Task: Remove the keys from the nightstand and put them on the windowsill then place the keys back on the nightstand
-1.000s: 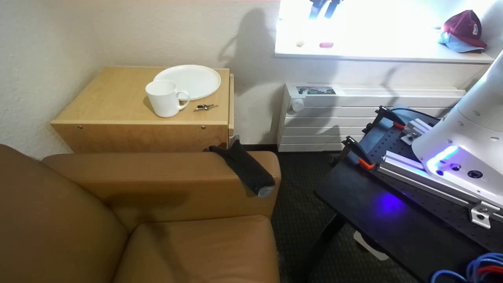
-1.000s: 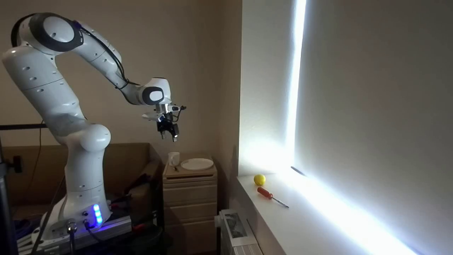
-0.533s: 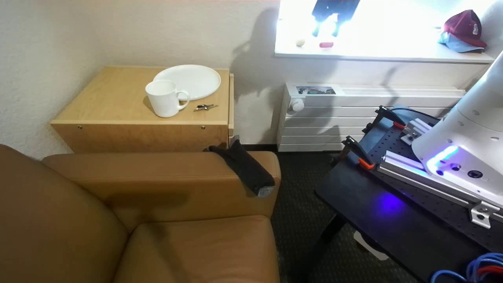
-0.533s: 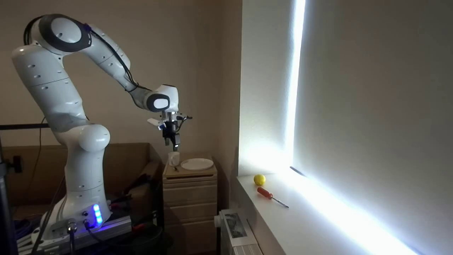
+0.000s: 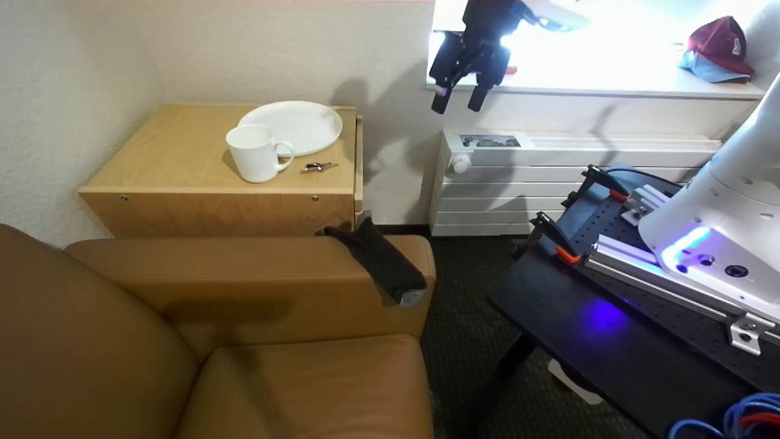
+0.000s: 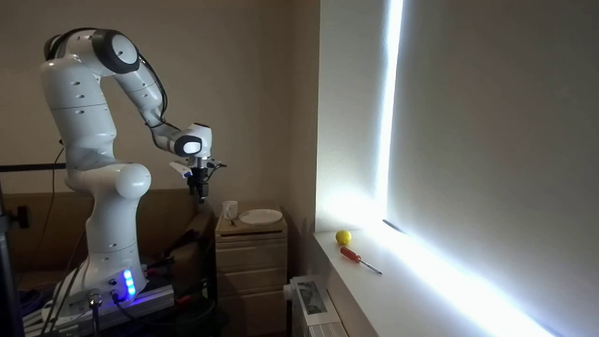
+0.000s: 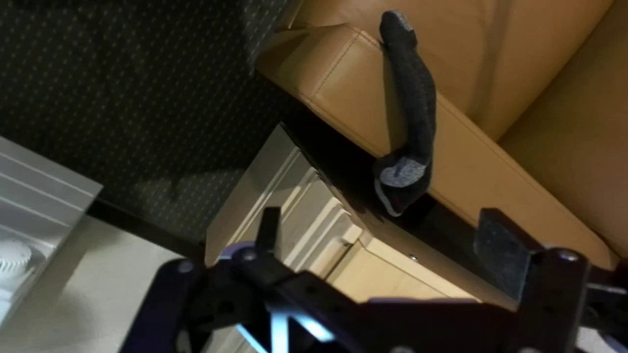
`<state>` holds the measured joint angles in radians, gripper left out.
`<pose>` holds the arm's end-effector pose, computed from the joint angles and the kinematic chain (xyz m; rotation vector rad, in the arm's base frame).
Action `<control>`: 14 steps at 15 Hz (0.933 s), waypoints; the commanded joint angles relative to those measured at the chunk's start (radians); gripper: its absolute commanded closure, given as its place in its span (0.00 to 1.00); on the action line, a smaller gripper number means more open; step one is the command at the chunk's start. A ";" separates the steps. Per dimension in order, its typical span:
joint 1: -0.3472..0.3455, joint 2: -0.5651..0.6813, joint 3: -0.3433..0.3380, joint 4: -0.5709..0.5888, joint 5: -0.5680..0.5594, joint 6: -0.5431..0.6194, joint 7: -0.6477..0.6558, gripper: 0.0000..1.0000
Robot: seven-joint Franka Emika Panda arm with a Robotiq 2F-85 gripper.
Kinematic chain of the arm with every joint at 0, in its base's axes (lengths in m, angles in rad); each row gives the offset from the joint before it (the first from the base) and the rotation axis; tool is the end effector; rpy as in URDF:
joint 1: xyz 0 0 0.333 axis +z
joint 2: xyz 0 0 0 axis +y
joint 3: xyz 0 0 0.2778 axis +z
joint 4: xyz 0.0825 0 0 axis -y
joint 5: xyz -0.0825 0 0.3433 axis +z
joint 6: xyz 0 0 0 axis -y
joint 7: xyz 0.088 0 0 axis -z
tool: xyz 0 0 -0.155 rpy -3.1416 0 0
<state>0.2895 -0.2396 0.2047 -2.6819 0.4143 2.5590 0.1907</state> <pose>0.3562 0.1911 0.2677 -2.9142 0.0488 -0.0656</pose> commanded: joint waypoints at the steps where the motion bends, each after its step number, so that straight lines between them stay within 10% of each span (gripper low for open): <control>1: -0.020 0.104 0.144 0.055 -0.248 0.110 0.173 0.00; 6: -0.148 0.068 0.194 0.069 -0.710 0.077 0.271 0.00; 11: -0.084 0.082 0.158 0.056 -0.619 0.085 0.261 0.00; 14: -0.247 0.119 0.285 0.081 -0.908 0.076 0.376 0.00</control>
<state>0.1918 -0.1496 0.3740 -2.6245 -0.3034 2.6355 0.4880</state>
